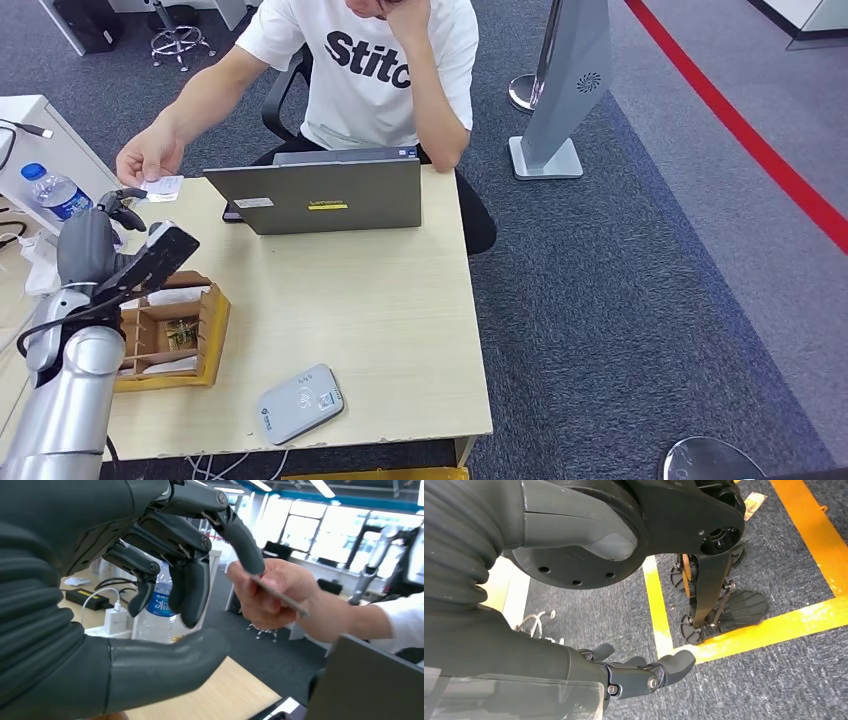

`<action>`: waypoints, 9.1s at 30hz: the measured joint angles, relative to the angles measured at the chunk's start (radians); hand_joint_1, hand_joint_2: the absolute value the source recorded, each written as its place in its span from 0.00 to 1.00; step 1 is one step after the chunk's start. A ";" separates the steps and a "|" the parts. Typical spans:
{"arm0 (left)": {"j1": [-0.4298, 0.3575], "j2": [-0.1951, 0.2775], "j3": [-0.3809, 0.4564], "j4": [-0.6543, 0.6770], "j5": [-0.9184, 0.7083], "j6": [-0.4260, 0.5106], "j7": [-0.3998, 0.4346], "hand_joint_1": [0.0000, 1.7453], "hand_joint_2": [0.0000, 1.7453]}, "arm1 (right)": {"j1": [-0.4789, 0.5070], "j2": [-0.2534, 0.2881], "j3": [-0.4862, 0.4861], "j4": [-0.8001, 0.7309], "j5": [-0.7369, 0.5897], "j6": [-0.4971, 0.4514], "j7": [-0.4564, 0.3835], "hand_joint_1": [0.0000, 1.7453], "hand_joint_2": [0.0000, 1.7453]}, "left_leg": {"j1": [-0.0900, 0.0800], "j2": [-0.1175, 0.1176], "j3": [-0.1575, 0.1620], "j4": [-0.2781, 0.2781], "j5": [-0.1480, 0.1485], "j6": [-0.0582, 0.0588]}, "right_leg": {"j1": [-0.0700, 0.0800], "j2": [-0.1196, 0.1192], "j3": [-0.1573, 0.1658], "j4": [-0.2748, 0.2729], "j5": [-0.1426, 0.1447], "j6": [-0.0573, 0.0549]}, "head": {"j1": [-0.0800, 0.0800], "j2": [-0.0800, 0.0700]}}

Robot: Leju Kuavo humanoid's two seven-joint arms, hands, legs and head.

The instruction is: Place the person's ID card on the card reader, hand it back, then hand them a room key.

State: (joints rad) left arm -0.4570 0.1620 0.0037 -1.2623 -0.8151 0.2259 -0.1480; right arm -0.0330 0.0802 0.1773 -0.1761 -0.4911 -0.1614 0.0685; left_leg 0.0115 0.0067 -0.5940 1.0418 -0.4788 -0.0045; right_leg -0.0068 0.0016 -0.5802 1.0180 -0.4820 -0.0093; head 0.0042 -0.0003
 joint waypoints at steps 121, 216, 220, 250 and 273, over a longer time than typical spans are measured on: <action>0.518 0.139 0.362 -0.073 -0.544 0.193 -0.087 0.00 1.00 | 0.021 -0.003 -0.072 0.001 0.089 0.015 -0.009 0.00 1.00 | 0.000 -0.003 0.003 -0.002 -0.004 0.001 | 0.000 -0.003 0.003 -0.001 -0.005 0.002 | 0.000 0.000; 0.379 0.099 0.206 -0.163 -0.544 0.092 -0.052 1.00 1.00 | 0.014 0.006 -0.057 0.001 0.157 0.004 0.027 0.00 1.00 | 0.000 -0.002 0.003 -0.001 -0.003 0.000 | 0.000 -0.003 0.002 -0.001 -0.004 0.001 | 0.000 0.000; 0.316 0.101 0.196 -0.176 -0.583 0.068 -0.030 1.00 1.00 | 0.011 0.007 -0.057 0.001 0.172 0.009 0.035 0.00 1.00 | 0.000 -0.002 0.003 -0.001 -0.002 -0.001 | 0.000 -0.003 0.002 -0.001 -0.003 0.001 | 0.000 0.000; 0.090 0.100 0.108 0.037 -0.574 -0.009 -0.020 0.00 1.00 | 0.003 0.009 -0.057 0.001 0.203 0.027 0.067 0.00 1.00 | 0.000 -0.001 0.003 -0.001 -0.002 -0.001 | 0.000 -0.002 0.002 -0.001 -0.003 0.001 | 0.000 0.000; 0.381 0.052 -0.048 -0.359 -0.527 -0.022 -0.087 0.00 1.00 | 0.007 0.009 -0.084 0.001 0.192 0.018 0.062 0.00 1.00 | 0.000 -0.001 0.003 -0.001 -0.003 -0.001 | 0.000 -0.001 0.001 -0.001 -0.003 0.001 | 0.000 0.000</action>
State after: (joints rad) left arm -0.0755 0.2135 -0.0440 -1.6214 -1.3424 0.2038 -0.2352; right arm -0.0256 0.0889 0.0933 -0.1755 -0.2990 -0.1434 0.1301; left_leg 0.0117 0.0060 -0.5913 1.0408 -0.4814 -0.0052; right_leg -0.0068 0.0009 -0.5787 1.0172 -0.4847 -0.0082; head 0.0042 -0.0004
